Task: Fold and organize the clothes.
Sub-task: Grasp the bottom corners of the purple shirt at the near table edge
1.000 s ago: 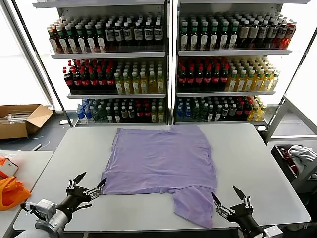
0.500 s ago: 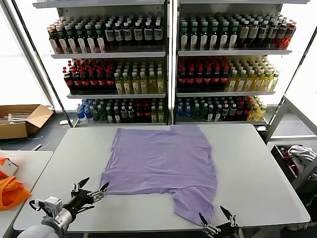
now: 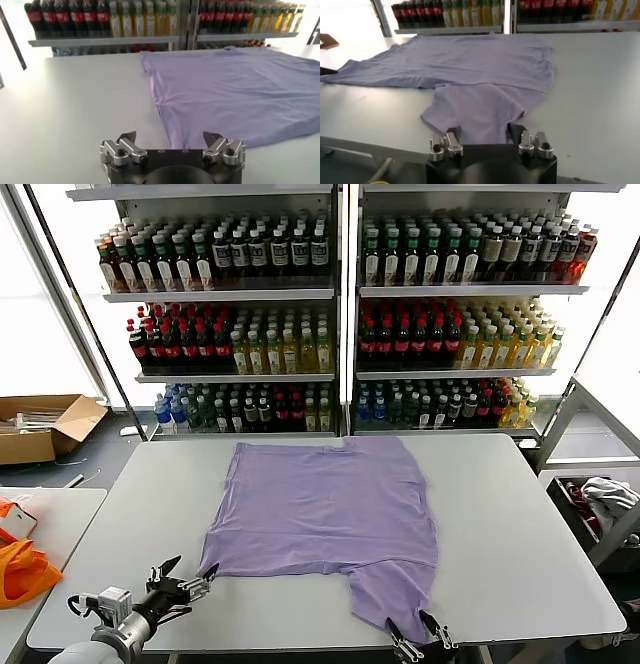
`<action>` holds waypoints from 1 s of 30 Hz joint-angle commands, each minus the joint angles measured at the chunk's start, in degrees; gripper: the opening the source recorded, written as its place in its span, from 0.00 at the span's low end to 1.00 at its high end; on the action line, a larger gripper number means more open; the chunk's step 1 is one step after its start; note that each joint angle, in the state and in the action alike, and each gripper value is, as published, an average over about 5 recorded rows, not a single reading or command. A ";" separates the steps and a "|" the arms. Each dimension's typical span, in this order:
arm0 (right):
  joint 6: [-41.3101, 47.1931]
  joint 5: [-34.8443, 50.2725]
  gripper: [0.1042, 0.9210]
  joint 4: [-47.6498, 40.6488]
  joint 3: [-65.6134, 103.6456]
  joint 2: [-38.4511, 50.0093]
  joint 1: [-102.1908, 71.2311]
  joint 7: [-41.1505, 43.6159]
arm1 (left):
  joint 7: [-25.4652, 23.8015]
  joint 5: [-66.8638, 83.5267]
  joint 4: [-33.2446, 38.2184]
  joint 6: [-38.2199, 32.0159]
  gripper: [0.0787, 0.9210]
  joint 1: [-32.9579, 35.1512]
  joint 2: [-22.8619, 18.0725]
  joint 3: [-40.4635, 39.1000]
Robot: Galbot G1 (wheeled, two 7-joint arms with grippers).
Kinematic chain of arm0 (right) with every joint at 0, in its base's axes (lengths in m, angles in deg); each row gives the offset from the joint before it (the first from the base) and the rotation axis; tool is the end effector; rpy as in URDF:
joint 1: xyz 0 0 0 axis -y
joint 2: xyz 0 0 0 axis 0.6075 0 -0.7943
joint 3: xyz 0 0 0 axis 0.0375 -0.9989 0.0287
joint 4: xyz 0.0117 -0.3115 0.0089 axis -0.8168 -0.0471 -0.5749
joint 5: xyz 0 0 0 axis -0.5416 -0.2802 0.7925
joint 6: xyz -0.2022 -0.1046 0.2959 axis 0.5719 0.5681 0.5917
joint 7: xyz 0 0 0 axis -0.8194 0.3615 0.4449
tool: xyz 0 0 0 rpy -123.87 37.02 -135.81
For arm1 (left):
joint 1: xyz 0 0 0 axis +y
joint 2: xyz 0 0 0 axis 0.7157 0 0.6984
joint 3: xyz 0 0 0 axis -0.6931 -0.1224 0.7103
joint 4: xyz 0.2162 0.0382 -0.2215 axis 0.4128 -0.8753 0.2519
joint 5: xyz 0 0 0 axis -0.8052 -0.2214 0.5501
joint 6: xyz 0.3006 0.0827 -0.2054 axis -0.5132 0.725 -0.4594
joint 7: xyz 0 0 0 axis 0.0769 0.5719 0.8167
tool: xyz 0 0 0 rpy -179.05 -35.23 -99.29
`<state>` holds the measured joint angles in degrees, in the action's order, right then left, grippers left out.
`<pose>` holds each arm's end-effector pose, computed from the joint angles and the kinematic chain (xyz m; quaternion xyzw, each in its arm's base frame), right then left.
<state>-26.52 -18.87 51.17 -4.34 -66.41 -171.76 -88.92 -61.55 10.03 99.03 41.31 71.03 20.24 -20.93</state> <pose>0.1444 -0.0023 -0.2880 0.1491 -0.9540 0.0004 0.2602 0.2469 0.1186 -0.2755 -0.1137 -0.9580 -0.0005 0.2634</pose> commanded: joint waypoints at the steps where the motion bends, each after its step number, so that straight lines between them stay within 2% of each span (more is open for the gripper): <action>1: 0.01 -0.37 0.33 -0.72 -1.01 -0.15 0.38 0.01 | 0.00 -0.49 -1.65 -0.63 0.88 -0.74 -0.83 -1.64; 5: -0.60 -0.37 0.20 -0.90 -0.71 0.06 0.10 0.15 | 0.28 -1.41 -2.10 -1.24 0.83 -1.02 -1.16 -2.80; 11: -1.75 -0.46 0.02 -1.00 -0.26 0.15 -0.46 0.84 | 0.87 -1.55 -2.99 -2.43 0.63 -1.06 -0.46 -4.17; 25: -8.53 0.77 0.01 0.63 1.36 2.66 -0.36 5.96 | 1.36 -0.78 0.24 -4.11 0.15 0.96 -0.47 -3.78; 30: -12.15 1.74 0.01 3.15 3.43 5.29 -2.33 8.54 | 1.28 -0.78 3.47 -4.02 0.03 2.84 -0.63 -2.26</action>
<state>-34.91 -17.38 52.90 -2.03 -62.79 -173.51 -82.83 -60.31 9.29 98.47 37.65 71.97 19.63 -24.35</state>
